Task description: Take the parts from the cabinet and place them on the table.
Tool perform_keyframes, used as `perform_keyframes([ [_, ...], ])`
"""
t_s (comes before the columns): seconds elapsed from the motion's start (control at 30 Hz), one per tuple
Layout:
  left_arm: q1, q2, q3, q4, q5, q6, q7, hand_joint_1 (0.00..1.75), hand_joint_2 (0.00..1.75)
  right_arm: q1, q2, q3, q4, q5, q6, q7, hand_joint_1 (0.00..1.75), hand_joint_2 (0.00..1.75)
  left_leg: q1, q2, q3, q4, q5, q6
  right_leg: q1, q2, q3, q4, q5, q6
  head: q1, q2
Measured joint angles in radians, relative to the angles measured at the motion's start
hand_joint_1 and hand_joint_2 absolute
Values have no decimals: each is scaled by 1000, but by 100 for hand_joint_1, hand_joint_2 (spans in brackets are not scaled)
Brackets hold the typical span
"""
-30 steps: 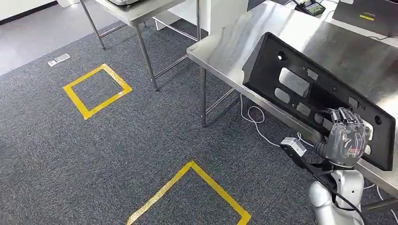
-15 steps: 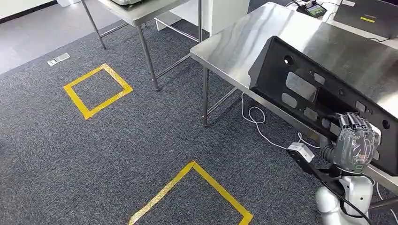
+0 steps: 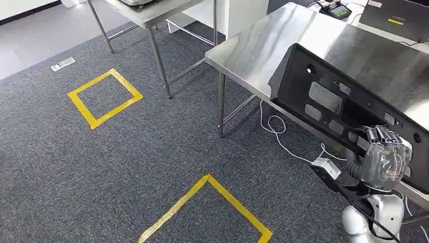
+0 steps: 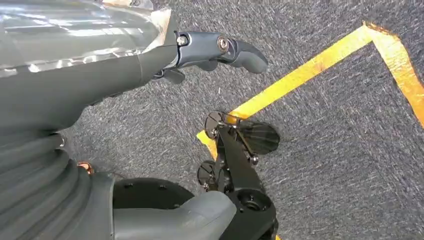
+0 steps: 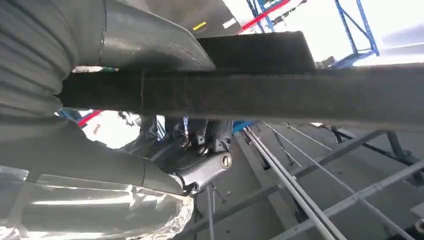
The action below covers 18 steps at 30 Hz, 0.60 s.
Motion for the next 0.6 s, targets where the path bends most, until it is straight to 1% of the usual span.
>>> perform_keyframes([
  [0.03,0,0,0,0,-1,1,0,0,175,1,-5,1,-2,-5,0,0,175,175,-3,0,13,-29,12,15,8,0,8,-14,6,8,-3,0],
  [0.07,0,-3,0,0,-2,1,0,0,175,4,-13,0,-3,-8,0,0,175,175,10,9,34,-61,33,19,9,-3,1,2,-1,2,0,0],
  [0.1,0,-5,0,0,-3,1,0,0,175,5,-17,-1,-3,-11,0,0,175,175,10,9,40,-75,39,28,12,-1,-15,34,-24,-4,0,0],
  [0.13,0,-4,0,0,-4,0,1,0,175,6,-22,-1,-3,-13,0,1,175,175,12,10,38,-75,40,29,12,0,-48,101,-58,-12,3,0],
  [0.17,0,-5,0,0,-5,-1,3,0,175,11,-25,-1,-3,-14,0,3,175,175,12,10,37,-75,40,28,10,0,-81,172,-87,-14,3,0],
  [0.2,0,-6,0,0,-5,-2,3,0,175,19,-27,-1,-3,-15,0,6,175,175,12,10,35,-74,39,28,7,0,-113,237,-110,-11,2,0],
  [0.23,1,-6,0,0,-6,-4,3,0,175,27,-28,-2,-3,-15,0,9,175,175,12,10,33,-73,39,27,5,0,-127,266,-113,-2,3,0],
  [0.27,1,-6,0,0,-7,-4,3,0,175,32,-29,-2,-3,-13,0,11,175,175,14,10,32,-71,38,21,-1,-1,-115,245,-99,10,3,0],
  [0.3,2,-6,0,0,-8,-5,3,0,175,35,-29,-2,-5,-13,0,13,175,175,18,10,31,-65,35,13,-10,-2,-76,176,-68,28,2,0],
  [0.33,3,-7,0,1,-9,-6,3,0,175,37,-29,-2,-7,-12,0,15,175,175,24,10,27,-51,28,2,-20,-4,-28,90,-36,46,2,0],
  [0.37,3,-6,0,1,-9,-6,3,0,175,39,-29,-2,-9,-11,0,15,175,175,25,10,18,-26,16,-14,-31,-11,9,15,-27,62,3,0],
  [0.4,2,5,0,-2,-9,-5,3,0,175,43,-27,-1,-7,-11,0,16,175,175,14,8,5,-9,5,-30,-17,-6,-13,57,-42,59,9,0],
  [0.43,2,2,0,-2,-9,-6,3,0,175,48,-31,-5,-16,-10,0,16,175,175,18,8,-1,13,-11,-35,-18,1,-6,52,-47,25,8,0],
  [0.47,1,0,0,-1,-10,-7,2,0,175,58,-29,-5,-17,-6,0,21,175,175,18,9,-1,14,-10,-40,-19,1,-9,56,-49,9,-1,0],
  [0.5,3,-2,0,-1,-10,-6,0,0,175,60,-28,-6,-19,-5,0,21,175,175,22,8,-3,11,-9,-41,-19,3,-9,61,-50,5,-6,0],
  [0.53,5,-2,0,-1,-10,-6,1,0,175,62,-27,-8,-19,-3,0,21,175,175,28,9,-3,14,-10,-47,-17,5,-13,62,-48,2,-5,0],
  [0.57,4,-4,0,-1,-10,-6,1,0,175,65,-28,-9,-26,0,0,21,175,175,33,5,-5,22,-21,-49,-8,9,-12,60,-47,-6,-8,0],
  [0.6,3,-5,0,-1,-10,-6,0,0,175,67,-28,-10,-33,1,0,24,175,175,34,0,-24,63,-53,-44,-4,9,-11,60,-46,-12,-11,0],
])
